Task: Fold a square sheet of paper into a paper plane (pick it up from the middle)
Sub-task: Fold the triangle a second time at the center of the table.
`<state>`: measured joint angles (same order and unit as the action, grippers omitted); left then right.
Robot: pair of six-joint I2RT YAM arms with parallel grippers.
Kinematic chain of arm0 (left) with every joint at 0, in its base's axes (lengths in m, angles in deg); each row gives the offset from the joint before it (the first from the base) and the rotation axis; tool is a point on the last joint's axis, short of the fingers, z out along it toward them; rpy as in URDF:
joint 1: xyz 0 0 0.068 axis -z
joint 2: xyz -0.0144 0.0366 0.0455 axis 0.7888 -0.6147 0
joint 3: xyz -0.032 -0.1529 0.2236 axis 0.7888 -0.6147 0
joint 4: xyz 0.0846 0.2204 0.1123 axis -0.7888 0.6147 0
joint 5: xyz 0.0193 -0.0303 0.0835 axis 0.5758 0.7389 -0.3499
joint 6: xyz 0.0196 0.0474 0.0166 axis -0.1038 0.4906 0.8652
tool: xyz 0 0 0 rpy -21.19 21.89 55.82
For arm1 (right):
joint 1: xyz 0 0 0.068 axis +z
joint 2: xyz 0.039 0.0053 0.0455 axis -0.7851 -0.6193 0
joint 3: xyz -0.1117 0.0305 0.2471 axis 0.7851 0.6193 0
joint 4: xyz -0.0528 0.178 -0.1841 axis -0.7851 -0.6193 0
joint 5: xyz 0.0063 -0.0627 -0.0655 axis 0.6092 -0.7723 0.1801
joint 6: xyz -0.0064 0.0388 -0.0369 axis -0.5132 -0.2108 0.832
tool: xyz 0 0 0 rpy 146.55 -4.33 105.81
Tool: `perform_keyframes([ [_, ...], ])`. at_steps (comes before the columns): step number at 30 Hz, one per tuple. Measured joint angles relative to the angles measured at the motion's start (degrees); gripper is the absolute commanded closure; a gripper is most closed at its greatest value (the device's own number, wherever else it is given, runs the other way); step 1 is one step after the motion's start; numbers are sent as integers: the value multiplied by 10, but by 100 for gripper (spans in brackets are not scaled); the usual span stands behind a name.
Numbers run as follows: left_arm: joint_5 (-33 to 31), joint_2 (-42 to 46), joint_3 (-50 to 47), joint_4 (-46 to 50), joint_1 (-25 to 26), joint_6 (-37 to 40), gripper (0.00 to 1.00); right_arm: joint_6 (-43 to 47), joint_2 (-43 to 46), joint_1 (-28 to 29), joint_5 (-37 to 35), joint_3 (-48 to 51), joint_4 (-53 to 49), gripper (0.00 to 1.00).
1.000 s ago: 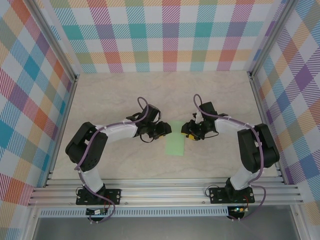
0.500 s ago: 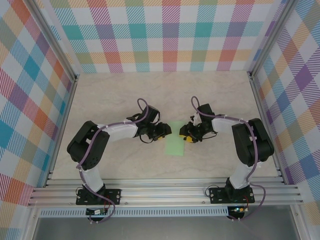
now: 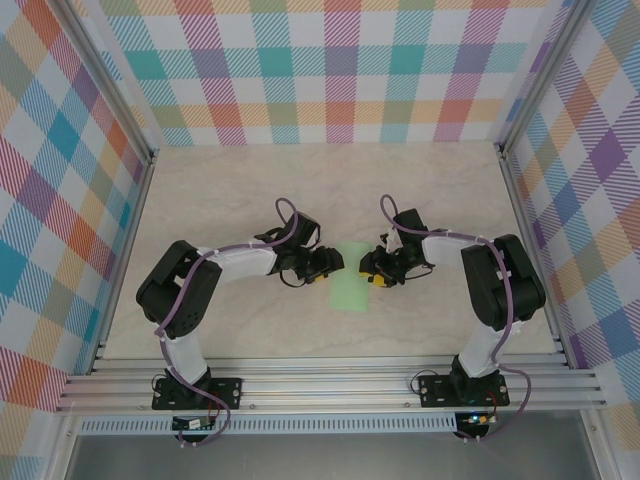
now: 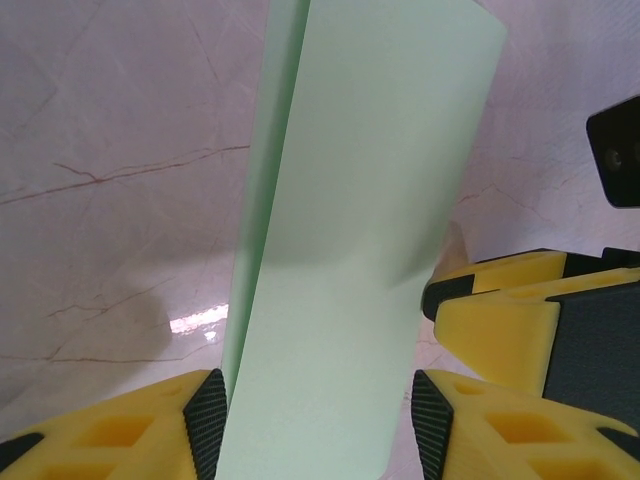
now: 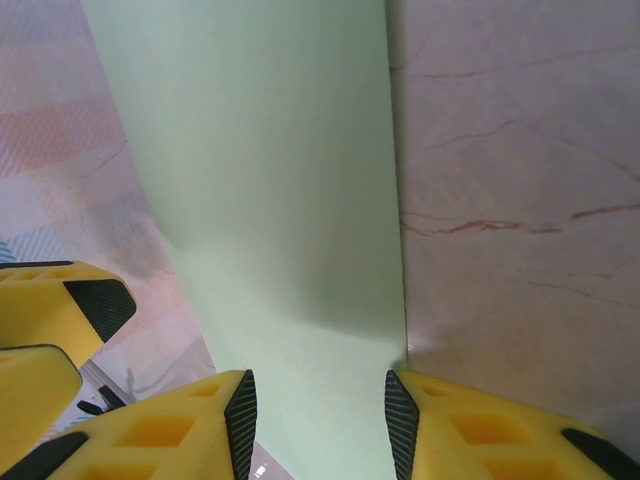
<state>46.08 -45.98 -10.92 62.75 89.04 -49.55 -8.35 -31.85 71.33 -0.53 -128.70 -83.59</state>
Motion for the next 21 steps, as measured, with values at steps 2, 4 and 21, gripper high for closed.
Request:
perform_keyframes([
  [2, 5, 0, 0, 0, 0, 0, 44, 0, 0, 0, -2, 0, 0, 59],
  [4, 10, 0, -1, 0, 0, 0, 44, 2, 0, 0, -2, 0, 0, 59],
  [21, 9, -22, 12, 11, 0, 5, 43, 4, 21, 0, -2, 1, -3, 59],
])
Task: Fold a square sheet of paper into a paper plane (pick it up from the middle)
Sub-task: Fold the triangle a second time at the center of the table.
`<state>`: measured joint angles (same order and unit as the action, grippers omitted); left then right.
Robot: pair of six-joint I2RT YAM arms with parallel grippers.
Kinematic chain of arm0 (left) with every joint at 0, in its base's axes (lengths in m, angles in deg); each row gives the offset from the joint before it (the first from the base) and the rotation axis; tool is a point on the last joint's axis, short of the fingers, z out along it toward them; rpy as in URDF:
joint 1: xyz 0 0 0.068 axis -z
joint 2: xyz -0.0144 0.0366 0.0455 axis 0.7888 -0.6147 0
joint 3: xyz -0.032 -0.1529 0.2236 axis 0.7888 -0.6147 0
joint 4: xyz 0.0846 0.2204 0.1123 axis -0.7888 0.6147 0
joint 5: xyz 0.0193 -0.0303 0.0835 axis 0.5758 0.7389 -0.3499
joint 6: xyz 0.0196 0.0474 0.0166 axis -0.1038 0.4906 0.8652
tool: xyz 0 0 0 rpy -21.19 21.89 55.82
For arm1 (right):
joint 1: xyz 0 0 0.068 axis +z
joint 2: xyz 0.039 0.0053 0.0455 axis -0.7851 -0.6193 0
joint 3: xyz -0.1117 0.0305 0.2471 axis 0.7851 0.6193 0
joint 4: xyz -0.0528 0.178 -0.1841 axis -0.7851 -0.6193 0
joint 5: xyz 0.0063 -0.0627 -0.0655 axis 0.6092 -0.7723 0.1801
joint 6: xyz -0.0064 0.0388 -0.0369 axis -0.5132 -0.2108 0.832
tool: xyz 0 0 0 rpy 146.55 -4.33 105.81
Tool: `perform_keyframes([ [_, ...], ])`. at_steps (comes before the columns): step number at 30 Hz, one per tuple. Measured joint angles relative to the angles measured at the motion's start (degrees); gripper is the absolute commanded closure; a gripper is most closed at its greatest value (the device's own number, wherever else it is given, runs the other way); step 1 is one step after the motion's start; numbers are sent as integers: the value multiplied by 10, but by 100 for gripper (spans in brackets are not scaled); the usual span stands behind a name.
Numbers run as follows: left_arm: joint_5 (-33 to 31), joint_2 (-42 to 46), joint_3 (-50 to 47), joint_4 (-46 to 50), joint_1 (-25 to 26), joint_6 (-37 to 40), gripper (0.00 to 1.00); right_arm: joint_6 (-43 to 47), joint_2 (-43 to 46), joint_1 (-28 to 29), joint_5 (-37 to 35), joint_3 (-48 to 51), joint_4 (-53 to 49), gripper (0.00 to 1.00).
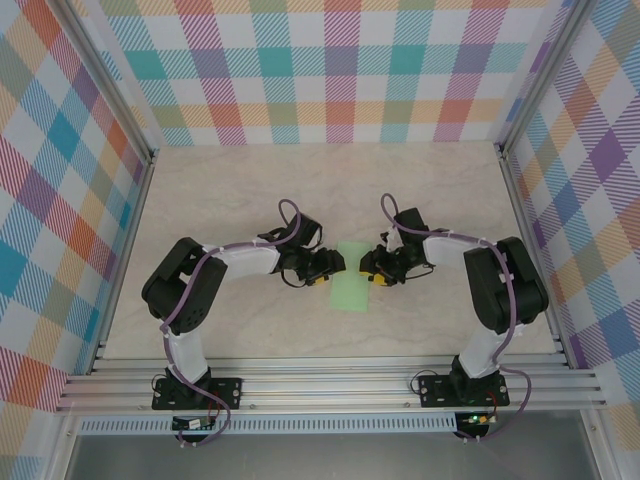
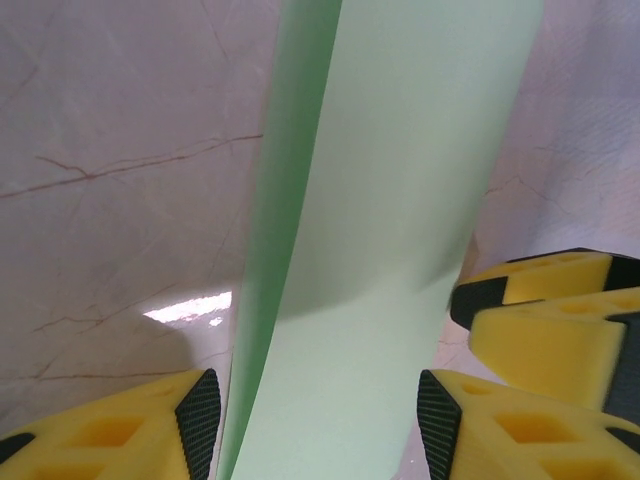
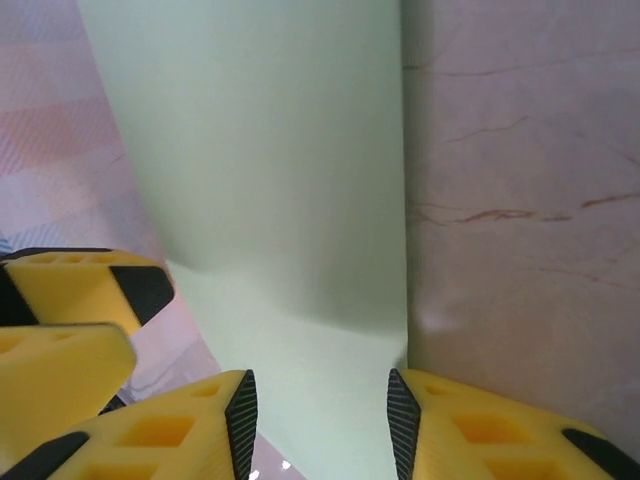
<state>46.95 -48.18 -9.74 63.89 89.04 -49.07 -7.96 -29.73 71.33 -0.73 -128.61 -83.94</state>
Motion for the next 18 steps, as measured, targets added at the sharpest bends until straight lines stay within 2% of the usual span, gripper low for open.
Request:
perform_keyframes([
  [7, 0, 0, 1, 4, 0, 1, 43, -3, 22, 6, 11, -1, 8, 58],
  [18, 2, 0, 1, 3, 0, 1, 42, 1, -20, 13, -4, -1, 3, 59],
])
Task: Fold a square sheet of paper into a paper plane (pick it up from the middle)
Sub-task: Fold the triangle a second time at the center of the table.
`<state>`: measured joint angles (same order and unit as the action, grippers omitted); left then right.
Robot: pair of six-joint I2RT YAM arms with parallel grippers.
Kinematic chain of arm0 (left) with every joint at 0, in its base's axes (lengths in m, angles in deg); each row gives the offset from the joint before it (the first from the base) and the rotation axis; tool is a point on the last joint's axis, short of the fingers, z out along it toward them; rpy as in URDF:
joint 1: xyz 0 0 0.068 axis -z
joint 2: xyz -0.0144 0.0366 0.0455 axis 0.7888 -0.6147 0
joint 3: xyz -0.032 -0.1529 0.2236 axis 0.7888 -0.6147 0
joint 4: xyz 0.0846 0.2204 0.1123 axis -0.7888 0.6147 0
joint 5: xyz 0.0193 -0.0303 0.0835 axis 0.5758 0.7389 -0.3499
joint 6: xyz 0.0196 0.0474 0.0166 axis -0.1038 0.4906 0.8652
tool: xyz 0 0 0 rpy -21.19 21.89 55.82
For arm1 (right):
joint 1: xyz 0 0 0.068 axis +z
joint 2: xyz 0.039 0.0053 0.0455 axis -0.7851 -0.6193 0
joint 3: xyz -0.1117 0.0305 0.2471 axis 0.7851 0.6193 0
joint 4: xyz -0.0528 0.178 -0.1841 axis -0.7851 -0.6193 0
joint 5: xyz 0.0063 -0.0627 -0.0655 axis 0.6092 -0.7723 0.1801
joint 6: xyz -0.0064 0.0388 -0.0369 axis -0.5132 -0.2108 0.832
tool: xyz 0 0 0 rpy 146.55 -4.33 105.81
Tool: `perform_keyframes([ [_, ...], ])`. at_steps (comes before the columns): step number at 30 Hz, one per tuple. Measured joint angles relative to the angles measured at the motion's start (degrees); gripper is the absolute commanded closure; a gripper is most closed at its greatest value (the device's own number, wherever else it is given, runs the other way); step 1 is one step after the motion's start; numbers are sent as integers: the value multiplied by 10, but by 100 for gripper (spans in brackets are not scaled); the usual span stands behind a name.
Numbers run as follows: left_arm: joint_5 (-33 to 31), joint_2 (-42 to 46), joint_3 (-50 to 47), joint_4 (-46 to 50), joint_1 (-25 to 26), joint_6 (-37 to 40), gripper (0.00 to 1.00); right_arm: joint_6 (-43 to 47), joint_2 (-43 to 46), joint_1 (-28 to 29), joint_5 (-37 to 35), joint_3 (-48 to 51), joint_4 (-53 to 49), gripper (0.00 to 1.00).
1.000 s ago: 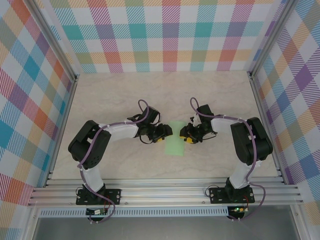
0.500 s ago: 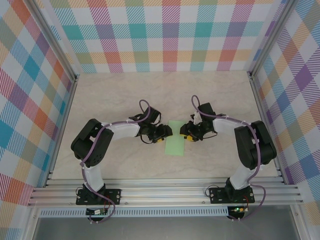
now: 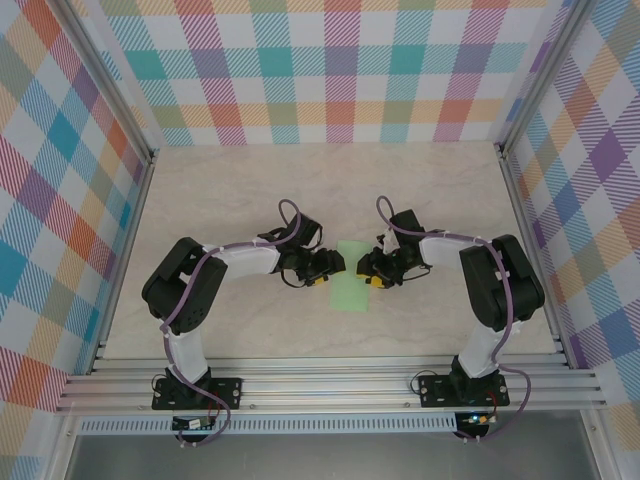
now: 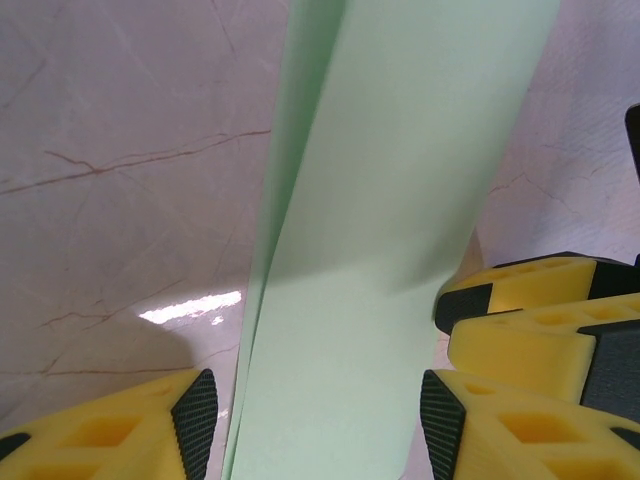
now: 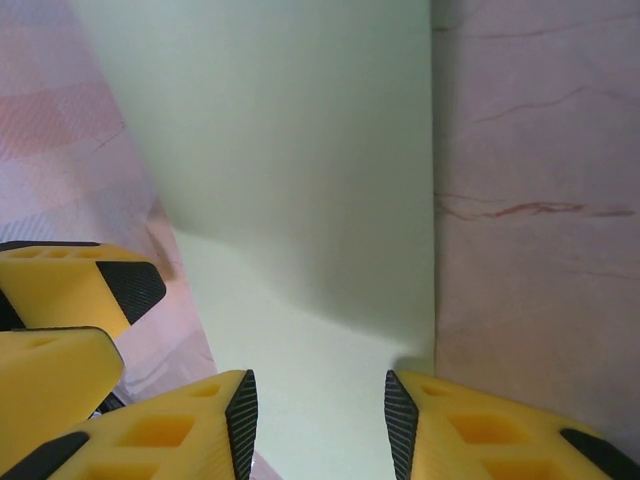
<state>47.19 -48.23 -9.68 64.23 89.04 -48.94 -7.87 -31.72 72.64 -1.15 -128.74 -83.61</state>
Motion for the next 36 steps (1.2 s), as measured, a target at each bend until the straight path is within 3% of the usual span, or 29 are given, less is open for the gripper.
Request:
perform_keyframes([
  [11, 0, 6, -2, 14, 3, -2, 42, 8, 0, 0, 2, 5, 7, 59],
  [21, 0, 95, -76, 6, 21, -47, 41, 8, 0, 0, 3, 7, 9, 59],
  [36, -8, 80, -83, -1, 44, -67, 41, 8, 0, 0, 5, 9, 12, 59],
])
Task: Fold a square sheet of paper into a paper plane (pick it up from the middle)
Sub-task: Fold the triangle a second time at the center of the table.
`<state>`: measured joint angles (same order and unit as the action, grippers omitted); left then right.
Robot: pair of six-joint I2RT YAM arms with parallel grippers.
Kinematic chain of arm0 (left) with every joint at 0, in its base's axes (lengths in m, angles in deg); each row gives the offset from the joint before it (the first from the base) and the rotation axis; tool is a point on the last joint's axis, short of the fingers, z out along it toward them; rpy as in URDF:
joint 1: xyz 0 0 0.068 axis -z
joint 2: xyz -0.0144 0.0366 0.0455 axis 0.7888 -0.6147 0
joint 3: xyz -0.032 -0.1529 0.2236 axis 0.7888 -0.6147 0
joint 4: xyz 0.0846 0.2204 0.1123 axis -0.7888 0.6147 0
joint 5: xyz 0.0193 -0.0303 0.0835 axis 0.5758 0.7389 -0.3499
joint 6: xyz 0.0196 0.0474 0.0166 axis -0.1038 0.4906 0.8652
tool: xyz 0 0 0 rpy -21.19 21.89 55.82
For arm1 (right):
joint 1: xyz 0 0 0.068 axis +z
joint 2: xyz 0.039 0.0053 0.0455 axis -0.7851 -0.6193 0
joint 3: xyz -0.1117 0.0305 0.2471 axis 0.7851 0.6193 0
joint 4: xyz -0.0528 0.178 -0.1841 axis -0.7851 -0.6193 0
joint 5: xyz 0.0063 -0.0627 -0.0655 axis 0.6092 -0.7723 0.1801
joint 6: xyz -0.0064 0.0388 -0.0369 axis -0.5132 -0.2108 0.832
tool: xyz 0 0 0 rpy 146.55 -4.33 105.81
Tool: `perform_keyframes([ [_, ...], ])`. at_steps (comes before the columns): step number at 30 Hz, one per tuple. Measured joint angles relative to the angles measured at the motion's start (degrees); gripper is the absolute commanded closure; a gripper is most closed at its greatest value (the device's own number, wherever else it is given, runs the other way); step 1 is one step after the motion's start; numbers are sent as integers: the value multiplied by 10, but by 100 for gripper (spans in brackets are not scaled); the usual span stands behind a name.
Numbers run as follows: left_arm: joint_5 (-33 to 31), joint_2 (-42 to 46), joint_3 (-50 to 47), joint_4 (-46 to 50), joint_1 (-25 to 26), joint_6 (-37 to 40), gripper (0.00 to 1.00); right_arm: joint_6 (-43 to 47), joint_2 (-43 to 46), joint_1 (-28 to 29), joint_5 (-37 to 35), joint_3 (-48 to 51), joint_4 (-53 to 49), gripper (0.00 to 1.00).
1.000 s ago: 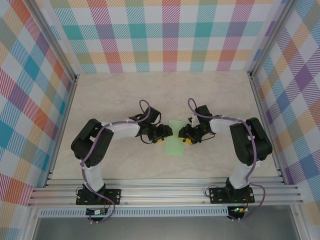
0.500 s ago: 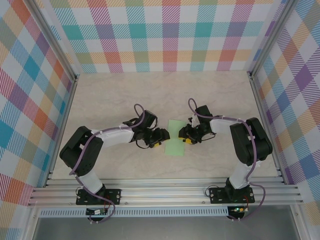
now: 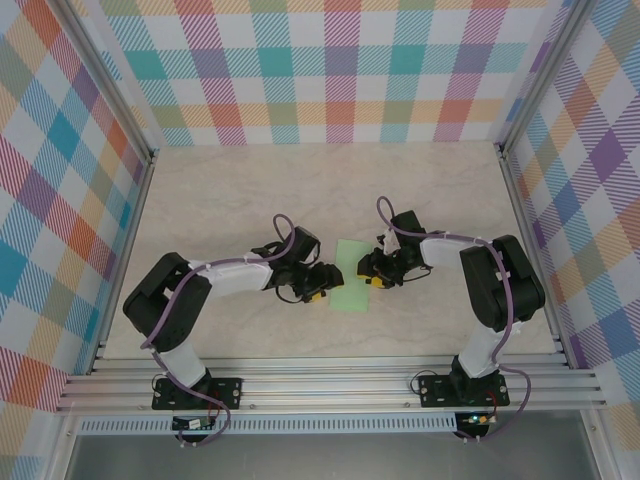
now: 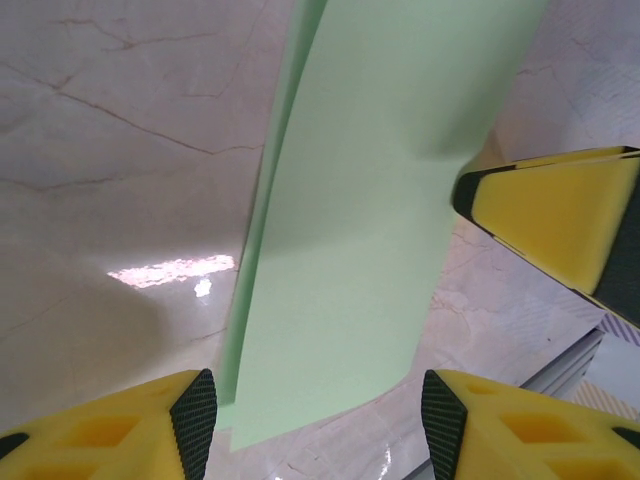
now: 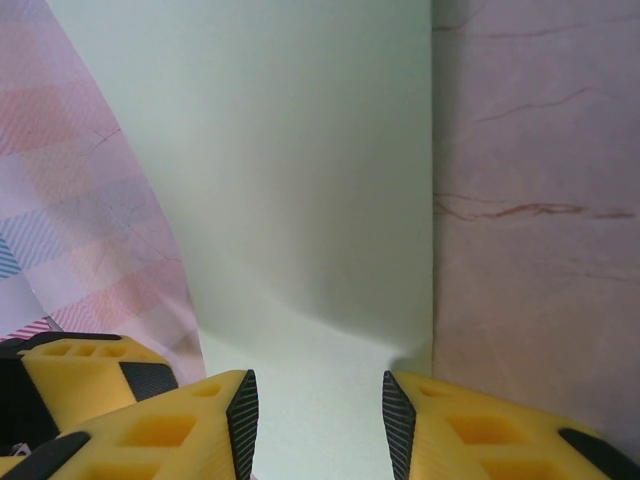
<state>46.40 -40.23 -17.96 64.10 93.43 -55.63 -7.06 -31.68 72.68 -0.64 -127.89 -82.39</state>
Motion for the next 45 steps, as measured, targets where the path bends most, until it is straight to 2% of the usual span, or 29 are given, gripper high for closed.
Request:
perform_keyframes([
  [13, 2, -21, 0, -8, 2, 0, 43, 0, -1, 0, 2, 0, 0, 59],
  [20, 10, -24, 0, -15, 3, 3, 51, 0, -2, 0, 4, 0, 1, 59],
  [36, 21, -28, 0, -18, 10, 4, 52, 0, -2, 0, 4, 0, 1, 59],
  [45, 30, -35, 0, -50, 10, 2, 53, 0, -2, 0, 4, 0, 1, 59],
])
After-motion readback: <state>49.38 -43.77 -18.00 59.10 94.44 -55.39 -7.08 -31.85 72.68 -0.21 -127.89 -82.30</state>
